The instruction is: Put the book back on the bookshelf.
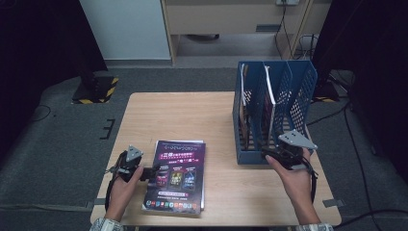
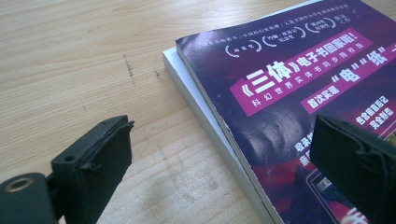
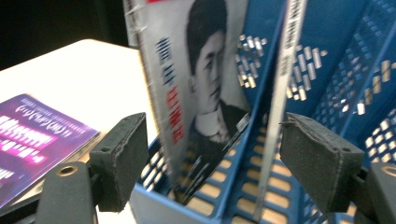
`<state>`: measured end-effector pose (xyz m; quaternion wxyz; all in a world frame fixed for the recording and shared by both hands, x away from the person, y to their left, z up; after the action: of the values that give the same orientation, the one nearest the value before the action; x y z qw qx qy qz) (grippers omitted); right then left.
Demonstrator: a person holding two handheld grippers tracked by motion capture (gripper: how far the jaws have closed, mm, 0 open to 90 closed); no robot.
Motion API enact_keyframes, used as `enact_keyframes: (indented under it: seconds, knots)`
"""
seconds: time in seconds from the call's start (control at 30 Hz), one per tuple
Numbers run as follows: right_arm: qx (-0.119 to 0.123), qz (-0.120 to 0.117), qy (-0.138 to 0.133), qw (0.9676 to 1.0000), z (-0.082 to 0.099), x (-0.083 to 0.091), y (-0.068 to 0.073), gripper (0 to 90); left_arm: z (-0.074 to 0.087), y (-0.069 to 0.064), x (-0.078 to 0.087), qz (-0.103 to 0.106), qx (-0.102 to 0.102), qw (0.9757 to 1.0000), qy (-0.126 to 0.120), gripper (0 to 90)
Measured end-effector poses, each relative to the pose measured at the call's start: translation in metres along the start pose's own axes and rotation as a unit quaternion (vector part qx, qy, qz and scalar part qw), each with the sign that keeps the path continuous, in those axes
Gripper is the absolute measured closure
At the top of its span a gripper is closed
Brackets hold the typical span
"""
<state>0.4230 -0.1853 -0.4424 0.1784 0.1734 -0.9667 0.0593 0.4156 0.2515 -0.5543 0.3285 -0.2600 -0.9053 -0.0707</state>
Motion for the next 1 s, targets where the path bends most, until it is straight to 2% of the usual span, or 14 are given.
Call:
enact_keyframes:
  seconds: [0.1,0.23,0.27,0.3,0.33,0.43,0.47,0.6,0.73,0.8,0.83,0.87,0.93,1.0]
  knots:
    - [0.0,-0.015,0.007,0.9999,0.004,0.002,0.007,22.7,0.0,0.0,0.0,0.0,0.001,1.0,-0.001,5.1]
    - [0.008,-0.038,0.021,0.999,0.011,0.005,0.023,22.3,0.0,0.0,0.0,0.0,0.002,1.0,-0.001,5.1]
    - [0.017,-0.051,0.027,0.9982,0.014,0.007,0.033,22.4,0.0,0.001,0.0,0.001,0.003,1.0,-0.002,5.2]
    - [0.017,-0.051,0.027,0.9982,0.014,0.007,0.033,22.4,0.0,0.001,0.0,0.001,0.003,1.0,-0.002,5.2]
    - [0.019,-0.069,0.039,0.9967,0.018,0.007,0.042,23.4,0.0,0.001,0.0,0.002,0.003,1.0,-0.001,5.2]
    - [0.026,-0.083,0.047,0.9951,0.022,0.006,0.051,23.3,0.0,0.001,0.0,0.002,0.003,1.0,-0.001,5.5]
    - [0.033,-0.097,0.056,0.9932,0.027,0.004,0.059,23.2,0.0,0.001,0.001,0.002,0.004,1.0,-0.002,5.5]
    - [0.038,-0.105,0.064,0.9917,0.032,0.0,0.066,23.4,0.0,0.001,0.001,0.002,0.003,1.0,-0.003,5.5]
    - [0.049,-0.119,0.078,0.9885,0.038,-0.001,0.074,24.1,0.0,0.001,0.001,0.004,0.006,1.0,-0.002,5.7]
    - [0.057,-0.133,0.087,0.9857,0.042,-0.002,0.085,24.5,0.0,0.001,0.002,0.005,0.005,1.0,-0.002,5.7]
    - [0.057,-0.133,0.087,0.9857,0.042,-0.002,0.085,24.5,0.0,0.001,0.002,0.005,0.007,1.0,-0.003,5.7]
    - [0.064,-0.142,0.092,0.9835,0.044,-0.004,0.095,24.9,0.0,0.001,0.002,0.006,0.007,0.9999,-0.004,5.8]
    - [0.068,-0.147,0.096,0.9821,0.046,-0.005,0.101,25.0,0.0,0.001,0.002,0.007,0.008,0.9999,-0.005,5.8]
    - [0.076,-0.165,0.101,0.9781,0.049,-0.011,0.118,25.4,0.0,0.001,0.003,0.008,0.007,0.9999,-0.007,5.8]
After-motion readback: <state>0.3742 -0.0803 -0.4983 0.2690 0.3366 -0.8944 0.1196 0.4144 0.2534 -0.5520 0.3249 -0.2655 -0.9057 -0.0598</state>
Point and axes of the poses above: each handheld gripper's, and its own axes: x roughly backward along the jaws, z roughly out of its underside, y roughly to its left, the point moved 7 cm from there along -x, roughly forward along the jaws, and after that the axes turned 4 degrees about z, right-handed, at the moved point
